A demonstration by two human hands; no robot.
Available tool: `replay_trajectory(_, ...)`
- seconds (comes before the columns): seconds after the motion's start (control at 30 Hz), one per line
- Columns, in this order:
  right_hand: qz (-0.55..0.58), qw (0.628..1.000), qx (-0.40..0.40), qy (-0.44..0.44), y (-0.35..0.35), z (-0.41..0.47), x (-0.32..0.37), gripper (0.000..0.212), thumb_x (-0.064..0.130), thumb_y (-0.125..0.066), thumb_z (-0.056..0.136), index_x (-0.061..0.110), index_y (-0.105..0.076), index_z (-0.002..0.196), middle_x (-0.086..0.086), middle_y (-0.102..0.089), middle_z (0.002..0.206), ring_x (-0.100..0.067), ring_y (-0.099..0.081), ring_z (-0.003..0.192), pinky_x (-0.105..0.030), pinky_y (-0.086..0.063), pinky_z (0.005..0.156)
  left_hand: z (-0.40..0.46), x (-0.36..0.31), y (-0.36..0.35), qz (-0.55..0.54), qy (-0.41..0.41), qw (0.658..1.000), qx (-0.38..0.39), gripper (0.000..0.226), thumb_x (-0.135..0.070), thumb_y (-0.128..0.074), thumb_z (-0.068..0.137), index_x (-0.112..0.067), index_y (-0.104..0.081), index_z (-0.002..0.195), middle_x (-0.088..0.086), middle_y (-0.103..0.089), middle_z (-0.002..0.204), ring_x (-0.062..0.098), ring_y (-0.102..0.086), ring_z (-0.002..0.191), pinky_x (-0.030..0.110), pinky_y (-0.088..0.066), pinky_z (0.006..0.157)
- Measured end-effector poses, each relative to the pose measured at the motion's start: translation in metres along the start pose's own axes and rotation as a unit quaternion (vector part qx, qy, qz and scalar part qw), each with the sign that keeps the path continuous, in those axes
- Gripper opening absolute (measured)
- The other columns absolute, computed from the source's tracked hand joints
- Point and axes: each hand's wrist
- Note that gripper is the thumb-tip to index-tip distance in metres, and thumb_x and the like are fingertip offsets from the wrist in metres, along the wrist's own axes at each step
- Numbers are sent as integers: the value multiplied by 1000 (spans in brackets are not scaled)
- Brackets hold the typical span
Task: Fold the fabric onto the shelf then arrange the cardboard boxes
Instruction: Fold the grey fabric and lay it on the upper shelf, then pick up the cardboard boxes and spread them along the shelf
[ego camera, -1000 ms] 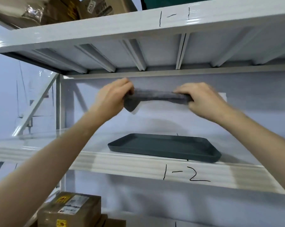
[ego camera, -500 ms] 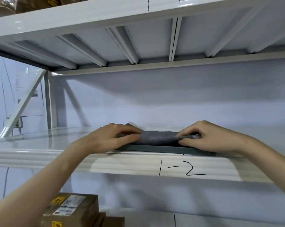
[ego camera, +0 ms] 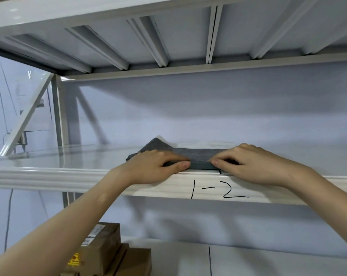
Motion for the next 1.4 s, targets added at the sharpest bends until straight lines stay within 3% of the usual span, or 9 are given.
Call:
replay_trajectory(0.1, 29, 999, -15, 10, -3, -2, 2, 38, 55, -37, 89, 44, -51, 123, 18, -66, 110, -12, -56, 104, -35, -45, 92, -6, 0, -5, 24, -3, 999, -40, 46, -62, -28, 91, -48, -42, 133, -22, -46, 142, 3, -41, 130, 30, -35, 103)
replay_trajectory(0.17, 27, 998, -39, 28, -5, 0, 2, 46, 56, -37, 88, 47, -39, 133, 21, -52, 135, -10, -48, 123, -34, -40, 101, -11, 4, -9, 61, -11, 994, -89, 57, -66, -27, 89, -43, -33, 141, -17, -33, 152, 5, -30, 140, 29, -27, 110)
replay_trajectory(0.27, 32, 995, -73, 56, -8, 7, 10, 52, 56, -36, 88, 46, -30, 139, 22, -31, 150, -4, -30, 138, -32, -30, 110, -25, 11, -11, 109, -13, 982, -152, 69, -68, -19, 83, -39, -25, 145, -10, -24, 157, 11, -24, 144, 33, -22, 116)
replay_trajectory(0.43, 82, 979, -138, 127, -20, 21, 41, 51, 49, -39, 90, 44, -31, 140, 22, -24, 153, -5, -23, 141, -37, -26, 114, -63, 32, -5, 147, 31, 968, -200, 68, -65, -22, 87, -37, -14, 149, -6, -16, 160, 15, -17, 146, 37, -18, 117)
replay_trajectory(0.57, 104, 959, -170, 200, -40, 29, 82, 50, 40, -44, 92, 38, -34, 141, 18, -24, 154, -5, -23, 139, -26, -25, 106, -108, 50, -4, 179, 81, 957, -212, 69, -63, -28, 88, -35, -13, 149, -5, -14, 160, 16, -18, 146, 39, -18, 116)
replay_trajectory(0.73, 127, 940, -128, 290, -71, 30, 134, 52, 38, -44, 94, 34, -30, 144, 13, -18, 157, -10, -22, 142, -32, -23, 112, -177, 73, -10, 184, 168, 947, -204, 74, -62, -38, 87, -35, -9, 150, -6, -12, 160, 16, -16, 146, 40, -17, 118)
replay_trajectory(0.93, 174, 917, -73, 352, -119, 23, 173, 56, 39, -44, 94, 36, -23, 145, 15, -12, 158, -6, -16, 142, -23, -23, 105, -246, 84, -35, 196, 252, 933, -163, 80, -64, -39, 85, -33, -5, 150, -5, -7, 160, 19, -17, 146, 39, -15, 116)
replay_trajectory(1.17, 203, 921, -3, 334, -189, 29, 172, 59, 40, -46, 92, 37, -21, 146, 15, -15, 157, -4, -20, 140, -17, -21, 99, -274, 94, -91, 167, 293, 937, -91, 81, -64, -39, 82, -37, -1, 149, -5, -5, 161, 18, -16, 147, 46, -21, 117)
replay_trajectory(1.4, 189, 944, 81, 259, -254, 43, 160, 68, 42, -49, 90, 37, -12, 148, 11, -7, 159, -12, -17, 143, -31, -32, 107, -270, 132, -139, 151, 294, 942, -52, 83, -64, -43, 82, -40, 3, 148, -4, -3, 161, 20, -12, 148, 43, -15, 118)
Point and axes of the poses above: each hand's wrist, its own z-axis towards the middle knuckle, its own y-axis out of the back of the hand, x = y × z
